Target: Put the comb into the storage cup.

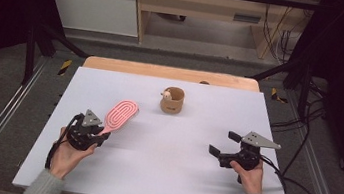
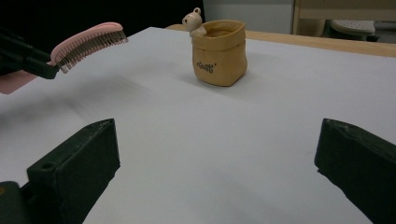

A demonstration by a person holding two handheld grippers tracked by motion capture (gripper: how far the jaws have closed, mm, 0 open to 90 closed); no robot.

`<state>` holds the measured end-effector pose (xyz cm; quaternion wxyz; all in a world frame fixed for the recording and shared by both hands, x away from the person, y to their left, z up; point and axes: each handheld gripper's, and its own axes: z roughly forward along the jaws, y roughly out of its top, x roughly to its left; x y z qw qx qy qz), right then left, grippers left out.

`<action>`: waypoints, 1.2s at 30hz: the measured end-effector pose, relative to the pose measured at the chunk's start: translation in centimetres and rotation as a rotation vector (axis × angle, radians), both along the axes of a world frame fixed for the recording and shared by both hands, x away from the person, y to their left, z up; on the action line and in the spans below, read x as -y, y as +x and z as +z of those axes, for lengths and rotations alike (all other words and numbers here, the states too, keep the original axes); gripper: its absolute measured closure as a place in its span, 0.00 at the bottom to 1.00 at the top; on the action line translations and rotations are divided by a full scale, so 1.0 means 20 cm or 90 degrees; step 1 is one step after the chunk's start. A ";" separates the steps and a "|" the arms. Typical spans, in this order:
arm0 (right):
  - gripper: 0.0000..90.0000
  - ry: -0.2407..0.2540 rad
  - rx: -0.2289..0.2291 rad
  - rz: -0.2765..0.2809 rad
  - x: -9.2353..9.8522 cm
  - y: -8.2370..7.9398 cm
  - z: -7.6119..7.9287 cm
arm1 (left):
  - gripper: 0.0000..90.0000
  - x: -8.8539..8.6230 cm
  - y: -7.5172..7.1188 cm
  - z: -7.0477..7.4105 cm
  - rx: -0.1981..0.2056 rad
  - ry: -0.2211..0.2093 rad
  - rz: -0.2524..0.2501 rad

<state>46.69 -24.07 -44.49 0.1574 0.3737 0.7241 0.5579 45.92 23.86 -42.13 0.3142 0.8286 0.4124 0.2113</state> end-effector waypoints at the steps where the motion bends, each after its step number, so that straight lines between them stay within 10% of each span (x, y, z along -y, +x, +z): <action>1: 0.00 -0.001 0.000 0.001 0.00 0.00 0.00 | 0.77 0.00 0.00 0.00 0.000 0.000 -0.002; 36: 0.00 0.011 0.021 0.018 -0.17 0.00 0.11 | 0.77 0.21 -0.01 0.03 0.015 -0.019 -0.029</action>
